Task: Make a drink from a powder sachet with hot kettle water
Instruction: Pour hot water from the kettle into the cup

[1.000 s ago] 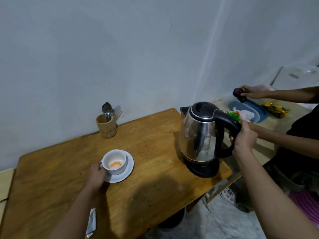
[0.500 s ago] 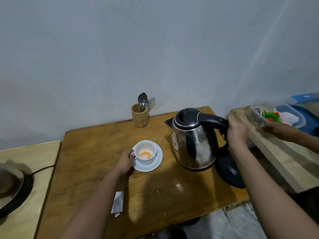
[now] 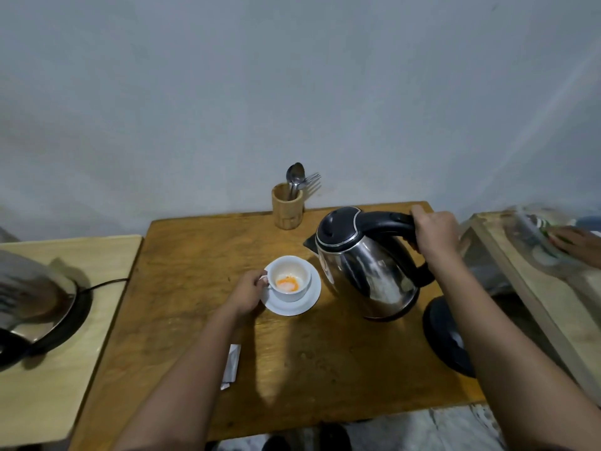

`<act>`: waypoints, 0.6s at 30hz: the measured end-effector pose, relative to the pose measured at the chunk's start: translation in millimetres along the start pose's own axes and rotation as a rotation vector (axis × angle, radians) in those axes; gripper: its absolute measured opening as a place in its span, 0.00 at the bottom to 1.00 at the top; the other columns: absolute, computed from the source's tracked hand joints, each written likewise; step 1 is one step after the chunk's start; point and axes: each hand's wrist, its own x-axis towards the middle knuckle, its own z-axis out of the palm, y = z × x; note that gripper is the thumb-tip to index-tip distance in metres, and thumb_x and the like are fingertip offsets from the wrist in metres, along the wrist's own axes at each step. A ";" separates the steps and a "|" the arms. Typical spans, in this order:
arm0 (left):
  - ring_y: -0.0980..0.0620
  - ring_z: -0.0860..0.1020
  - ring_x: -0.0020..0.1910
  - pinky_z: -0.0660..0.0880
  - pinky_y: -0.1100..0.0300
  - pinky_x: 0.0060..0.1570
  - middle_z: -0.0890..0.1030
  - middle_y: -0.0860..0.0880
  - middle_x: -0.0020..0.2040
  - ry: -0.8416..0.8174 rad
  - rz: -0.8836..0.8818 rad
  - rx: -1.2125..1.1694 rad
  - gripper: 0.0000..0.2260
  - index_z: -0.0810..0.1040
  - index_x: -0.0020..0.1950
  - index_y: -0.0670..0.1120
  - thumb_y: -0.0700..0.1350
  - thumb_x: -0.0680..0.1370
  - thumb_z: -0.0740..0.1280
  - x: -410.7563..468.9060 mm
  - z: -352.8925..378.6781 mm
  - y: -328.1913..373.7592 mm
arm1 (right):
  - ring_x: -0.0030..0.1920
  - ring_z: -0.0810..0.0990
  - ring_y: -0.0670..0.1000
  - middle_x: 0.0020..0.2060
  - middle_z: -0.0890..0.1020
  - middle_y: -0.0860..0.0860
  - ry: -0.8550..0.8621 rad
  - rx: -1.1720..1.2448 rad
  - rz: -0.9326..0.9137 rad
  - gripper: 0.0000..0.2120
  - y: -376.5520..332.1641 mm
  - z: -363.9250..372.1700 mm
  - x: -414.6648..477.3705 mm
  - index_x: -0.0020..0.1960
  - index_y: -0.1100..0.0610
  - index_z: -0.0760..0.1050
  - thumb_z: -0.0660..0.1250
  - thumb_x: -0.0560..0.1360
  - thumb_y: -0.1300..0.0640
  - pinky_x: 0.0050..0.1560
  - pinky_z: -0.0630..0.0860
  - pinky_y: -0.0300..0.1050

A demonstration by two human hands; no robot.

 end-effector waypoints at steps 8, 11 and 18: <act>0.48 0.73 0.51 0.66 0.59 0.49 0.76 0.46 0.50 -0.005 -0.071 -0.033 0.12 0.76 0.57 0.38 0.38 0.80 0.56 1.1 1.9 2.9 | 0.26 0.65 0.56 0.21 0.65 0.54 -0.013 -0.073 -0.053 0.21 -4.2 5.6 2.8 0.22 0.59 0.63 0.61 0.70 0.51 0.31 0.62 0.45; 0.49 0.73 0.51 0.67 0.59 0.49 0.76 0.46 0.51 -0.007 -0.102 -0.043 0.13 0.76 0.59 0.39 0.40 0.81 0.55 1.2 3.1 3.4 | 0.25 0.60 0.54 0.21 0.62 0.53 -0.022 -0.105 -0.056 0.21 -6.2 6.5 2.6 0.22 0.57 0.60 0.61 0.71 0.52 0.29 0.58 0.44; 0.48 0.73 0.49 0.69 0.57 0.46 0.76 0.46 0.50 0.021 -0.132 -0.061 0.11 0.76 0.57 0.42 0.41 0.81 0.56 2.4 6.2 2.6 | 0.25 0.59 0.53 0.21 0.61 0.52 -0.034 -0.183 -0.079 0.21 -9.8 7.7 1.2 0.23 0.57 0.60 0.61 0.71 0.51 0.28 0.56 0.43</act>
